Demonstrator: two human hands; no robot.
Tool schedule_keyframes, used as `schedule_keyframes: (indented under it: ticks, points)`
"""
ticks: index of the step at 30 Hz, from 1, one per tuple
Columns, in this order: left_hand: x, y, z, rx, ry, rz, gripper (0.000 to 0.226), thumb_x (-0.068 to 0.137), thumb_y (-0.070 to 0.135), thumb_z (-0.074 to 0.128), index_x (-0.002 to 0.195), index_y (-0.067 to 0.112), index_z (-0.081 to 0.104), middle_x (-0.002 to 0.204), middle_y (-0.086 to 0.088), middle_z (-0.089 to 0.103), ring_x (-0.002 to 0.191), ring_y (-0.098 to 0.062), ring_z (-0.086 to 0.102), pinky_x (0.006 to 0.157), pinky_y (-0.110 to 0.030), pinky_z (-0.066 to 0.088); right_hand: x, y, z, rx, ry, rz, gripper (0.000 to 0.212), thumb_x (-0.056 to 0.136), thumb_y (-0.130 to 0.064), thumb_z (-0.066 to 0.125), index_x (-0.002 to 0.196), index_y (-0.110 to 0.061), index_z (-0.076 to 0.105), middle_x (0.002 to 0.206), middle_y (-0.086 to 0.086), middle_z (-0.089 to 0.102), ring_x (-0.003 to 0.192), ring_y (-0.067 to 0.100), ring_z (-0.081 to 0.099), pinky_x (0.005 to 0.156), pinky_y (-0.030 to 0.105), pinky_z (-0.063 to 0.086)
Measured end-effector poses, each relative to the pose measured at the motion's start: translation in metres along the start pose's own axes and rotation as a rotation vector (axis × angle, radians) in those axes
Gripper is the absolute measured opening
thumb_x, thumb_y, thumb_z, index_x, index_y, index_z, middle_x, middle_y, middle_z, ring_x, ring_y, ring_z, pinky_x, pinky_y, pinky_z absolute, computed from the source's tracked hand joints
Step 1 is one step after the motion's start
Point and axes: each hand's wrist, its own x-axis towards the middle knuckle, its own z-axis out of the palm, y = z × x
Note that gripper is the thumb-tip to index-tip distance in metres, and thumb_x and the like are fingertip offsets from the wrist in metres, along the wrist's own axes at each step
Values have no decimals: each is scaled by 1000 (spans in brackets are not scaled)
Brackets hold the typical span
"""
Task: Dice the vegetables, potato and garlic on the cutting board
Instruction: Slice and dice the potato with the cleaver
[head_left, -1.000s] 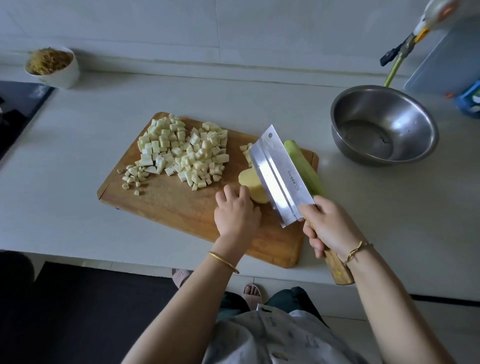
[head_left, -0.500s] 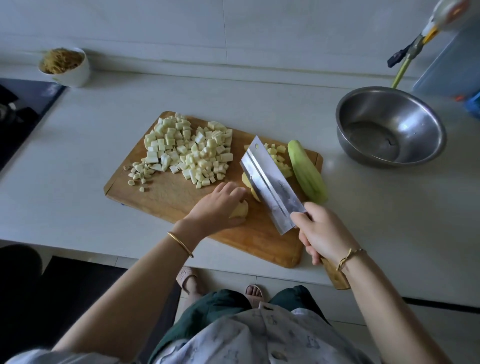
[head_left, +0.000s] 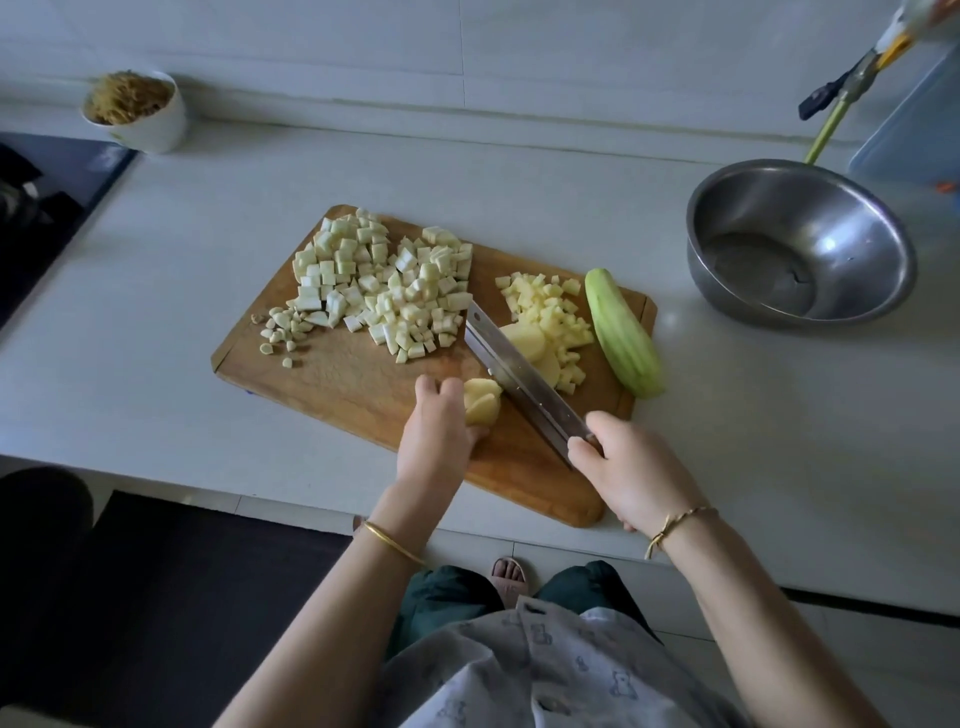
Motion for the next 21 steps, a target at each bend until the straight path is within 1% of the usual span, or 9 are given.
schedule_keyframes:
  ticks: [4,8,11,13,15,16,18,19,21]
  points:
    - [17,6,-6,-3,-85,49,52,78,17,77,119,9,47,119,-11,40,89,-31,56,70,-36,47,-1,1,-2,-4,7,14,35,92,-25,47,66,-14,27,54,4,37,47,24,38,45,37,42]
    - [20,1,-10,-39,-116,67,68,78,25,77,134,13,42,128,-10,39,102,-26,52,80,-28,43,-3,1,-3,11,12,25,35,92,-25,48,66,-13,29,55,5,37,51,24,39,46,42,46]
    - [15,-3,-4,-73,-28,84,52,87,35,65,132,16,47,128,-7,43,101,-23,54,81,-31,47,-5,-1,-3,38,32,26,36,93,-24,48,65,-13,28,53,4,36,49,25,38,46,43,46]
    - [12,-5,2,-69,40,80,41,91,38,60,126,20,52,124,-3,45,93,-22,56,74,-37,51,-6,-2,-3,75,53,32,36,94,-24,48,65,-13,29,52,4,36,47,25,39,46,43,47]
    - [9,-6,8,-76,102,74,36,91,40,58,122,22,54,120,-1,46,86,-21,56,64,-34,49,-6,-4,-4,123,57,46,34,94,-25,47,68,-9,33,54,7,40,47,24,39,45,45,47]
    - [8,-6,11,-71,127,72,35,91,40,58,122,22,55,118,-1,46,83,-21,56,60,-31,46,-6,-5,-4,152,48,58,33,94,-25,47,70,-6,35,56,9,42,47,24,39,42,45,46]
    - [5,-6,17,-43,173,73,35,92,40,57,121,21,56,116,-1,47,83,-19,56,55,-27,40,-5,-7,-4,209,7,84,31,95,-26,46,73,-6,37,57,9,44,43,21,38,34,33,43]
    - [4,-6,19,-33,195,75,35,92,40,58,121,20,56,114,-1,48,85,-19,56,53,-27,38,-6,-8,-4,223,-18,94,31,96,-26,45,73,-8,37,57,8,44,41,20,38,34,28,41]
    - [3,-5,24,-28,229,81,35,92,37,59,121,18,58,114,-2,51,90,-21,57,54,-27,38,-6,-11,-5,221,-51,95,30,96,-27,43,73,-10,36,57,7,43,40,19,37,34,25,41]
